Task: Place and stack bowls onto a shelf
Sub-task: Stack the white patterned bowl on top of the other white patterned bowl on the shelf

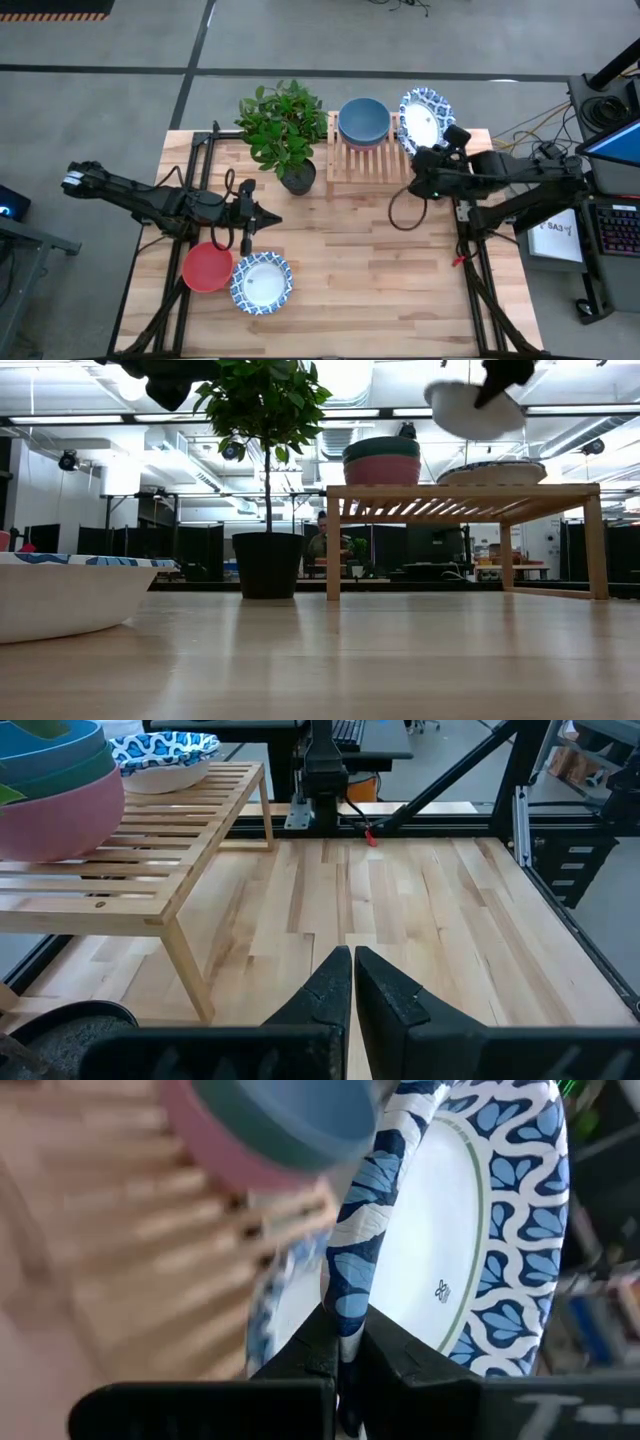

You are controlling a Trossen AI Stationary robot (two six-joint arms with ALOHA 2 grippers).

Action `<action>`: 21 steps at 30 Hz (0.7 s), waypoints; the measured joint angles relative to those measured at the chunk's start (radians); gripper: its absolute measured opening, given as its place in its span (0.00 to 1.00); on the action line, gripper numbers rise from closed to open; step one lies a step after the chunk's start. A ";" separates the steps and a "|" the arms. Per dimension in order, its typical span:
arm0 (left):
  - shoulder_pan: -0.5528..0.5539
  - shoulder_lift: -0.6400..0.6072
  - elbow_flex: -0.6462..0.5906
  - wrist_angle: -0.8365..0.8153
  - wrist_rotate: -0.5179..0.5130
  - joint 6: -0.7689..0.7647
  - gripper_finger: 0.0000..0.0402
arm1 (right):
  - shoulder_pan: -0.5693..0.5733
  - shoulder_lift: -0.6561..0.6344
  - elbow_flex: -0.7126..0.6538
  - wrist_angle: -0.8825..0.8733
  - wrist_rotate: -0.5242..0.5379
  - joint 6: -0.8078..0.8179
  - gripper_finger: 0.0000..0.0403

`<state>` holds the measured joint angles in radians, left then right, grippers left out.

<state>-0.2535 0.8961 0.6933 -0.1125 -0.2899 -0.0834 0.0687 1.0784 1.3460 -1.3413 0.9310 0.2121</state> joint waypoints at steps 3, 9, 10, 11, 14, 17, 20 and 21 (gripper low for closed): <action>0.000 0.000 0.000 0.000 0.000 0.000 0.00 | -0.056 0.012 -0.014 -0.053 -0.074 0.024 0.02; 0.000 0.000 0.000 0.000 0.000 0.000 0.00 | -0.154 0.041 -0.024 -0.100 -0.148 0.005 0.02; 0.000 0.000 0.000 0.000 0.000 0.000 0.00 | -0.170 0.046 -0.024 -0.100 -0.164 -0.004 0.02; 0.000 0.000 0.000 0.000 0.000 0.000 0.00 | -0.184 0.050 -0.024 -0.099 -0.179 -0.014 0.02; 0.000 0.000 0.000 0.000 0.000 0.000 0.00 | -0.216 0.061 -0.024 -0.096 -0.199 -0.033 0.02; 0.000 0.000 0.000 0.000 0.000 0.000 0.00 | -0.234 0.071 -0.024 -0.096 -0.200 -0.042 0.04; 0.000 0.000 0.000 0.000 0.000 0.000 0.00 | -0.246 0.078 -0.024 -0.096 -0.203 -0.047 0.08; 0.000 0.000 0.000 0.000 0.000 0.000 0.00 | -0.249 0.080 -0.024 -0.095 -0.203 -0.047 0.10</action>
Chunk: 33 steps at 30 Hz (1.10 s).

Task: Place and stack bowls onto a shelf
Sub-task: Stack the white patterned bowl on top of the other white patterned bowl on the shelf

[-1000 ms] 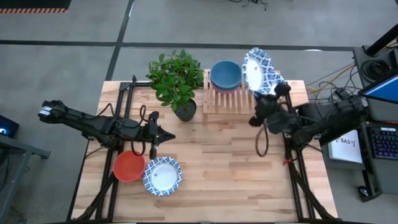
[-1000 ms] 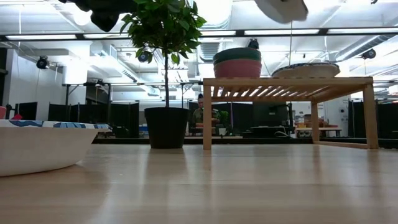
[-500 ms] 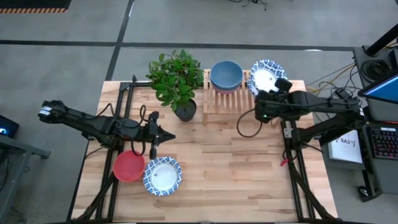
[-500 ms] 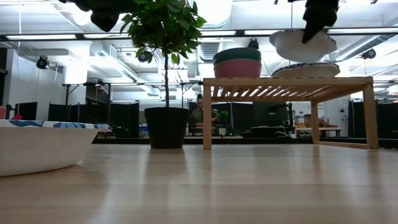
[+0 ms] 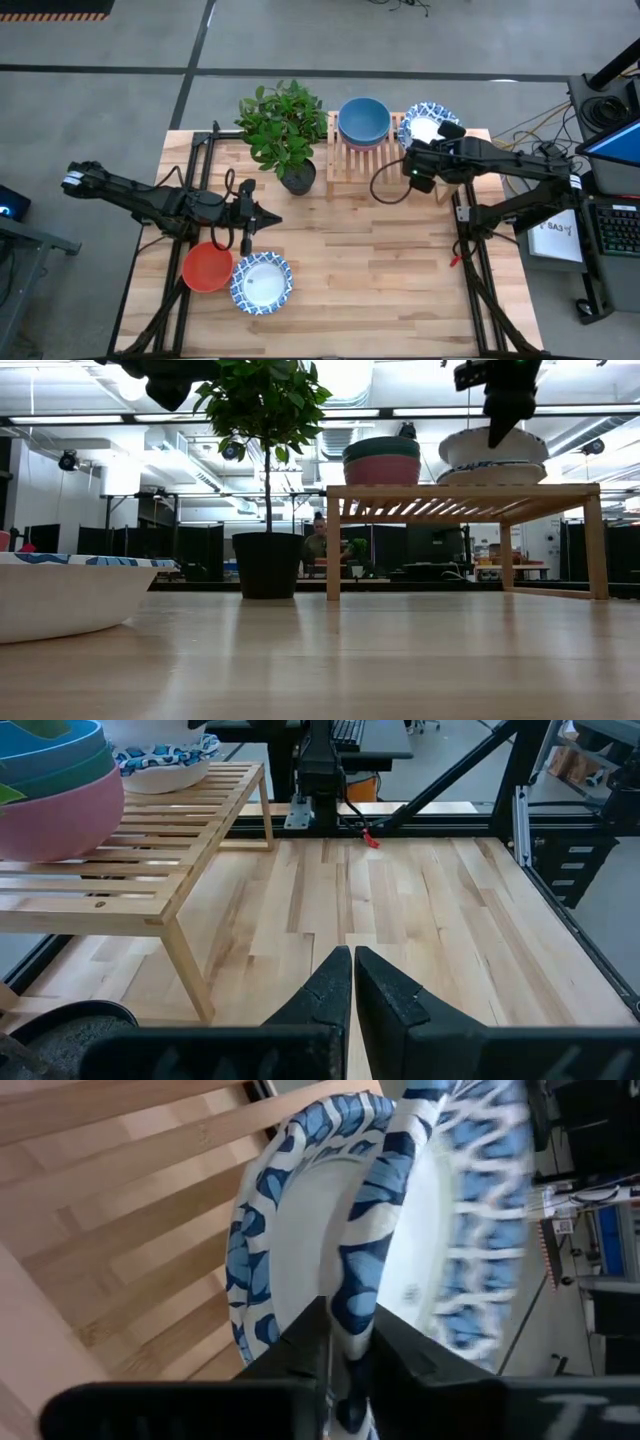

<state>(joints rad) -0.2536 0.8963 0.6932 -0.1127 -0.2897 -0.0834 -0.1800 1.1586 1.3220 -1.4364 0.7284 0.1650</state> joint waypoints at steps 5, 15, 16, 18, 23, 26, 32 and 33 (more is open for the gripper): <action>0.000 0.000 0.000 0.000 0.000 0.000 0.00 | -0.008 0.003 0.000 0.007 0.001 0.008 0.22; 0.000 0.000 0.000 0.000 0.000 0.000 0.00 | -0.006 0.001 0.047 0.014 -0.114 0.099 0.35; 0.000 0.000 0.000 0.000 0.000 0.000 0.00 | -0.006 0.001 0.056 0.014 -0.129 0.114 0.36; 0.000 0.000 0.000 0.000 -0.009 0.000 0.00 | -0.006 0.000 0.073 0.017 -0.153 0.144 0.37; 0.000 0.000 0.000 0.000 -0.016 -0.004 0.00 | 0.023 -0.046 0.067 0.147 -0.161 0.157 0.36; 0.000 0.000 0.000 0.000 -0.016 -0.012 0.00 | 0.067 -0.098 0.026 0.287 -0.186 0.122 0.34; 0.000 0.000 0.000 -0.010 -0.017 -0.051 0.00 | 0.202 -0.196 -0.097 0.565 -0.213 0.096 0.30; 0.000 0.000 0.000 -0.018 -0.017 -0.065 0.00 | 0.229 -0.205 -0.119 0.605 -0.213 0.095 0.30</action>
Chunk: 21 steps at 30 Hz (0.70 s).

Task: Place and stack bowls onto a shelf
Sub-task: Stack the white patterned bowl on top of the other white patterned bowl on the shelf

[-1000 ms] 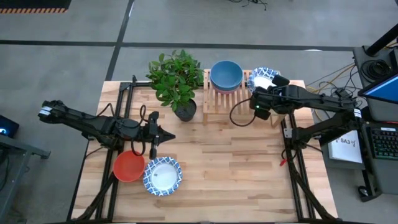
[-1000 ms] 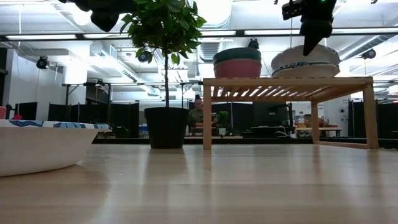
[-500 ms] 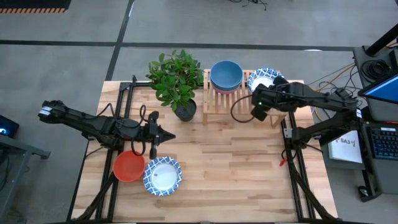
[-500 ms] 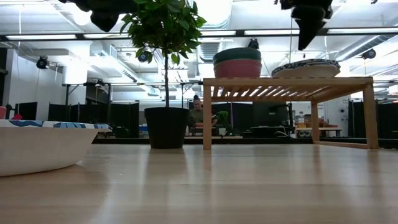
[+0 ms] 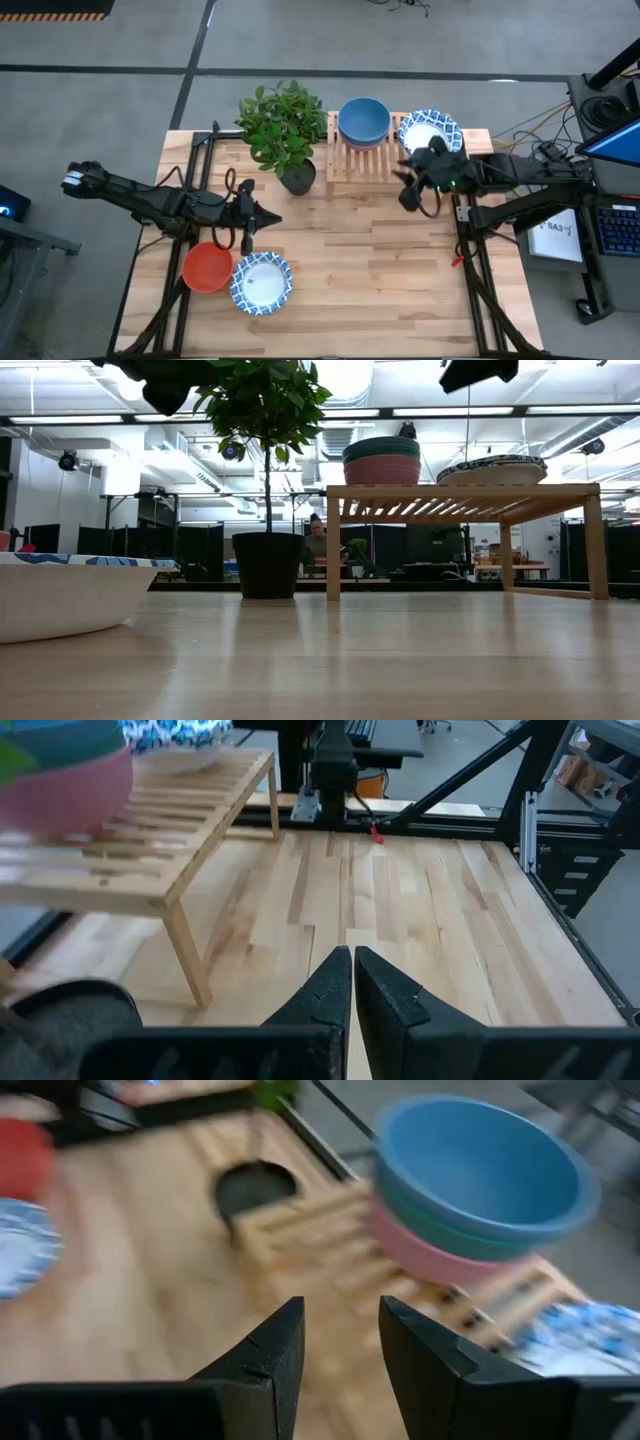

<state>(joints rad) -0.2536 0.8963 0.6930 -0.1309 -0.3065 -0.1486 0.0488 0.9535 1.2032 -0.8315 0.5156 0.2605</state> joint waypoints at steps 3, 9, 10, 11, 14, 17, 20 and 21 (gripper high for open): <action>0.000 0.000 0.000 -0.040 0.000 -0.063 0.00 | 0.079 -0.014 -0.065 0.127 0.000 -0.001 0.28; 0.000 0.000 0.000 -0.167 0.001 -0.204 0.00 | 0.217 -0.004 -0.175 0.384 0.006 -0.052 0.28; 0.000 0.000 0.000 -0.189 0.003 -0.227 0.00 | 0.237 0.000 -0.191 0.423 0.007 -0.068 0.28; 0.000 0.000 0.000 -0.211 0.013 -0.249 0.00 | 0.255 0.006 -0.205 0.460 0.008 -0.079 0.28; 0.000 0.000 0.000 -0.271 0.080 -0.317 0.00 | 0.308 0.020 -0.237 0.547 0.008 -0.105 0.27; 0.000 0.021 0.000 -0.300 0.168 -0.362 0.00 | 0.348 0.035 -0.269 0.622 0.008 -0.122 0.27; -0.003 0.085 0.000 -0.311 0.269 -0.379 0.00 | 0.382 0.057 -0.289 0.670 0.008 -0.123 0.28; -0.004 0.113 0.000 -0.320 0.295 -0.387 0.00 | 0.393 0.068 -0.293 0.690 0.009 -0.123 0.27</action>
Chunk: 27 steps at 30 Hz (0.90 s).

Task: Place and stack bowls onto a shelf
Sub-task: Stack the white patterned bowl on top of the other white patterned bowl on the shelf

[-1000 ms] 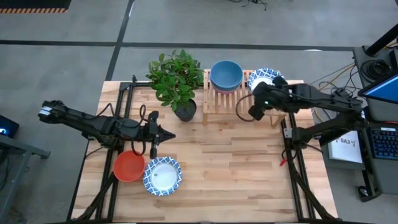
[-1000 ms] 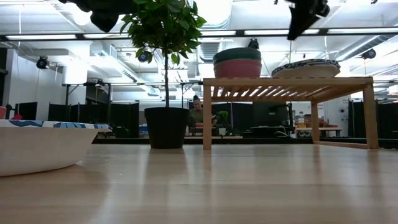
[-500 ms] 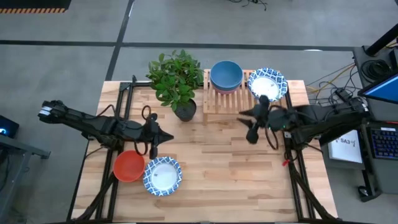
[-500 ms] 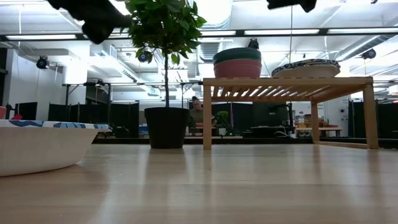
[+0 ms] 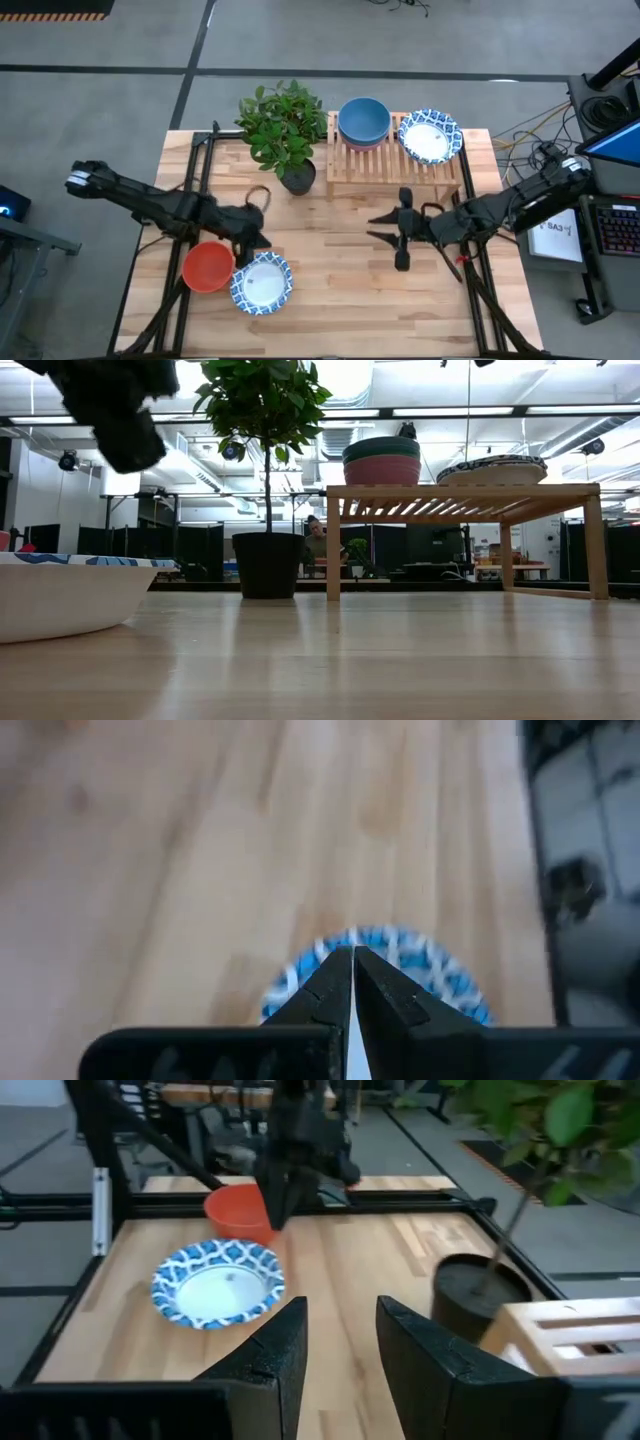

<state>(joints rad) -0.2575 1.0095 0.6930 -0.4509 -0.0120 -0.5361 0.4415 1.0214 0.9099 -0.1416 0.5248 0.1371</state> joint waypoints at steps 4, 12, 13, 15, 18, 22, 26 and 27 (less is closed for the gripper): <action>-0.003 0.119 0.000 -0.028 0.068 -0.004 0.00 | 0.035 0.050 -0.005 0.070 0.001 -0.021 0.26; -0.009 0.264 0.000 -0.041 0.129 0.058 0.00 | 0.059 0.126 -0.004 0.124 0.001 -0.026 0.23; -0.009 0.269 0.000 -0.041 0.132 0.066 0.00 | 0.058 0.131 -0.004 0.127 0.001 -0.026 0.23; -0.009 0.274 0.000 -0.039 0.130 0.087 0.00 | 0.058 0.141 -0.004 0.127 0.001 -0.026 0.22; -0.009 0.285 0.000 -0.039 0.130 0.106 0.01 | 0.058 0.152 -0.004 0.134 0.001 -0.026 0.21; -0.009 0.294 0.000 -0.043 0.130 0.109 0.07 | 0.058 0.160 -0.004 0.149 0.000 -0.026 0.20; -0.010 0.304 0.000 -0.057 0.072 0.114 0.18 | 0.058 0.167 -0.004 0.151 0.000 -0.027 0.19; -0.010 0.307 0.000 -0.073 0.030 0.116 0.20 | 0.058 0.168 -0.004 0.151 0.000 -0.027 0.18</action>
<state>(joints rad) -0.2676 1.3169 0.6930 -0.5238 0.0184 -0.4197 0.4999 1.1891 0.9062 0.0093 0.5243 0.1101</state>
